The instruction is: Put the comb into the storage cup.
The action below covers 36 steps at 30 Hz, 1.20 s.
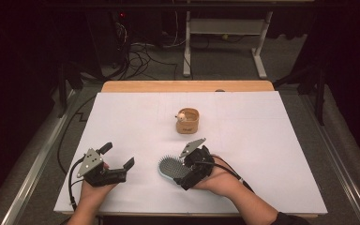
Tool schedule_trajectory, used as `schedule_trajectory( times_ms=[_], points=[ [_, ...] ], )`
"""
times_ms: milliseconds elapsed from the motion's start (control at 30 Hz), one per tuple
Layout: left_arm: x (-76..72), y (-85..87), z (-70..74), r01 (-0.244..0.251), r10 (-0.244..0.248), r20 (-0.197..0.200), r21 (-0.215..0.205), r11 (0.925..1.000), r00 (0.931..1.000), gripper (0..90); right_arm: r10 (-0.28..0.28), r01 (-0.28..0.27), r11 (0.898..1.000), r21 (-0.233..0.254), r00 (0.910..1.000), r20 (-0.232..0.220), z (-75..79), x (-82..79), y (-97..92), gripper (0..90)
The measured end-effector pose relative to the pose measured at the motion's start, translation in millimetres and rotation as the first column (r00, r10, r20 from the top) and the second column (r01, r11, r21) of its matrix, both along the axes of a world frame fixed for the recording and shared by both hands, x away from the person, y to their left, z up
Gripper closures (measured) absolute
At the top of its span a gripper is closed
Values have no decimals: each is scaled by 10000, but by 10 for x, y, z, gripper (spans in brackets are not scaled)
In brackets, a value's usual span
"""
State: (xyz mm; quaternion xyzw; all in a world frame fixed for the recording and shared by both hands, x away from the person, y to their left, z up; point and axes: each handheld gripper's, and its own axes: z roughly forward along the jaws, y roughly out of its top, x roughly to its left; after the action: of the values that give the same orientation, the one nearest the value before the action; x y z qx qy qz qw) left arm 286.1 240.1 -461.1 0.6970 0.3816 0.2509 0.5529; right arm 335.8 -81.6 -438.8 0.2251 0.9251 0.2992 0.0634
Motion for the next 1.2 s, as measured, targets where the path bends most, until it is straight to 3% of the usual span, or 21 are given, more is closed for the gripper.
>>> schedule_trajectory(
  times_ms=[467,867,1200],
  points=[
    [1,3,-1,-12,12,1,-50,10000,10000,2,110,-117,9984,-555,9999,-126,-113,22,152,8],
    [0,8,1,-2,2,-3,-79,10000,10000,2,326,-349,9934,-1090,9992,-230,-180,28,230,124],
    [6,6,-1,4,-4,-14,-103,9999,10000,2,415,-427,9921,-1179,9991,-130,-189,25,232,175]
  ],
)
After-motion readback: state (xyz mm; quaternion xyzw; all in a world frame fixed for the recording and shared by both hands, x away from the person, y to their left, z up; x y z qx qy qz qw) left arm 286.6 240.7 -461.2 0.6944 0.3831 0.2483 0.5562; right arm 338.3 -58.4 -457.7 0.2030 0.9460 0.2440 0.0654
